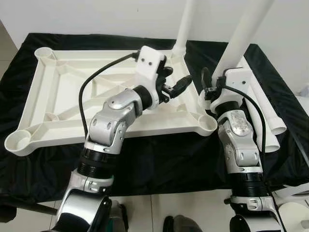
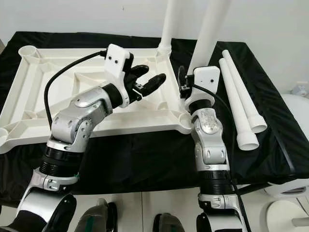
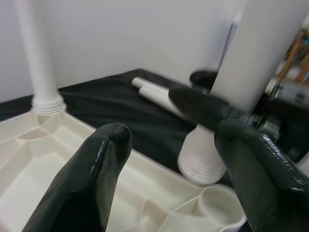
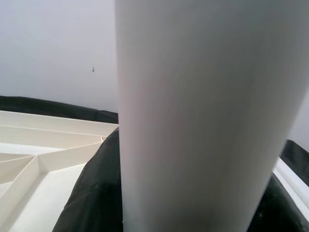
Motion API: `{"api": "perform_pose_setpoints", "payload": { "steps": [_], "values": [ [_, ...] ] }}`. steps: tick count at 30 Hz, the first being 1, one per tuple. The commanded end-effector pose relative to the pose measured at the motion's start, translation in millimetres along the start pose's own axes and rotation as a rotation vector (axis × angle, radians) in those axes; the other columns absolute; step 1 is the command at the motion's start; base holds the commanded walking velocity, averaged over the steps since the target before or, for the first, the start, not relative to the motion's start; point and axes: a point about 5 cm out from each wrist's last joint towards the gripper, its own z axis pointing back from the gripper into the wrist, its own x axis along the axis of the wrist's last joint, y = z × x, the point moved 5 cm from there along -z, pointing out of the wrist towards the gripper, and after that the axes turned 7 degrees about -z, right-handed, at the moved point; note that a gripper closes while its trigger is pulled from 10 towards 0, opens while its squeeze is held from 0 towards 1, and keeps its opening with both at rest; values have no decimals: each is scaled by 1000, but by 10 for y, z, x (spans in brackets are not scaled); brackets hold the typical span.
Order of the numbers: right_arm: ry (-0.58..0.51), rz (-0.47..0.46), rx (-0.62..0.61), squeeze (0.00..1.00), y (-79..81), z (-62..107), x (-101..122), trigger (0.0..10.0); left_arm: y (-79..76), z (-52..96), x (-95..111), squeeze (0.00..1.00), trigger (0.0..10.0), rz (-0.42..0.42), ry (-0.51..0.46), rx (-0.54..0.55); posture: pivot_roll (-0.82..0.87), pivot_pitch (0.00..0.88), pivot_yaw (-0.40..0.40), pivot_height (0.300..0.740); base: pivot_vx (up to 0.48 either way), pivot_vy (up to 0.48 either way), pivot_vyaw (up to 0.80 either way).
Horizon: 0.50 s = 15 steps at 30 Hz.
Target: Building children table
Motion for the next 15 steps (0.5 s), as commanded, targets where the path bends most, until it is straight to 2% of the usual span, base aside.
{"api": "perform_pose_setpoints", "payload": {
  "steps": [1, 2, 6, 7, 8, 15],
  "values": [
    [-11, 13, -8, 0, -62, -11, 19, 10000, -116, -6, -142, 0, 10000, -51, 43, -45, 41, 56, -69, 740, 0, 0, 0],
    [-12, 18, -8, 0, -74, -20, 23, 10000, -160, -5, -230, 0, 10000, -85, 72, -57, 41, 55, -70, 740, 0, 0, 0],
    [-12, 20, -8, 0, -79, -25, 26, 10000, -187, -2, -282, 0, 10000, -105, 88, -65, 41, 55, -70, 740, 0, 0, 0],
    [-13, 29, -11, 0, -89, -31, 29, 10000, -220, -1, -335, 0, 10000, -127, 104, -78, 44, 53, -72, 740, 0, 0, 0],
    [-13, 35, -17, 0, -105, -37, 26, 10000, -270, -1, -465, 0, 10000, -187, 147, -93, 44, 50, -74, 740, 0, 0, 0],
    [-9, 35, -18, 0, -111, -41, 17, 10000, -313, -7, -564, 0, 10000, -213, 180, -106, 49, 46, -81, 740, 0, 0, 0]
  ]
}}
